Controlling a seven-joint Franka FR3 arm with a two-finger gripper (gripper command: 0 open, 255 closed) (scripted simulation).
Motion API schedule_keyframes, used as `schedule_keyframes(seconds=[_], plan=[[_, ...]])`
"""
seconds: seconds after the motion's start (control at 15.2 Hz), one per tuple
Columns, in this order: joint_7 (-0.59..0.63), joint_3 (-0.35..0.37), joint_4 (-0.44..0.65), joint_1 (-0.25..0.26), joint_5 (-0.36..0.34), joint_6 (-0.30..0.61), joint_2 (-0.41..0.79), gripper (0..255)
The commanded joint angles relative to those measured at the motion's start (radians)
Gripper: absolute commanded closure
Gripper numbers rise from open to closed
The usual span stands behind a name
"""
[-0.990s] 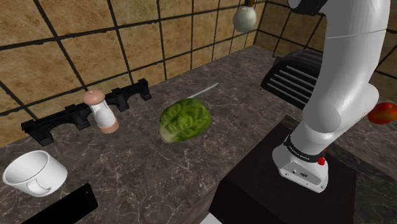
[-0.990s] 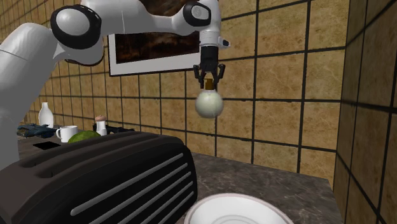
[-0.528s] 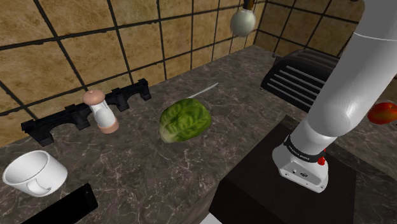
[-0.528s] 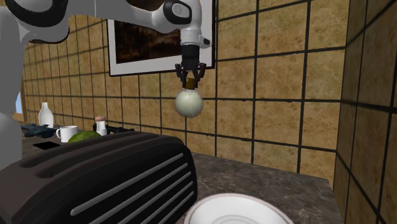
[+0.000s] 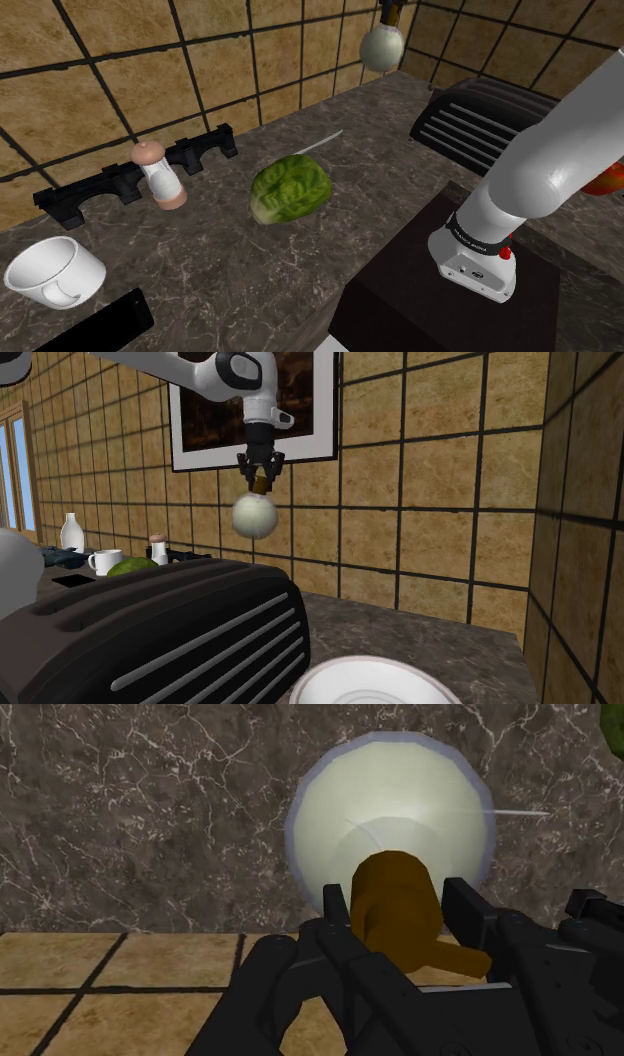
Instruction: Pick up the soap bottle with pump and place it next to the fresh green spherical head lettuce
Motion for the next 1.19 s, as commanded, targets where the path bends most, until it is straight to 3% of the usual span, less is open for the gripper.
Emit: schedule_keyframes(seconds=[0.0,0.53,1.12], plan=[[0.048,0.029,-0.061,0.014,-0.017,-0.002,-0.067,255],[0.232,0.162,-0.277,0.054,-0.026,-0.01,-0.293,255],[0.431,0.324,-0.428,0.106,0.04,-0.046,-0.482,255]])
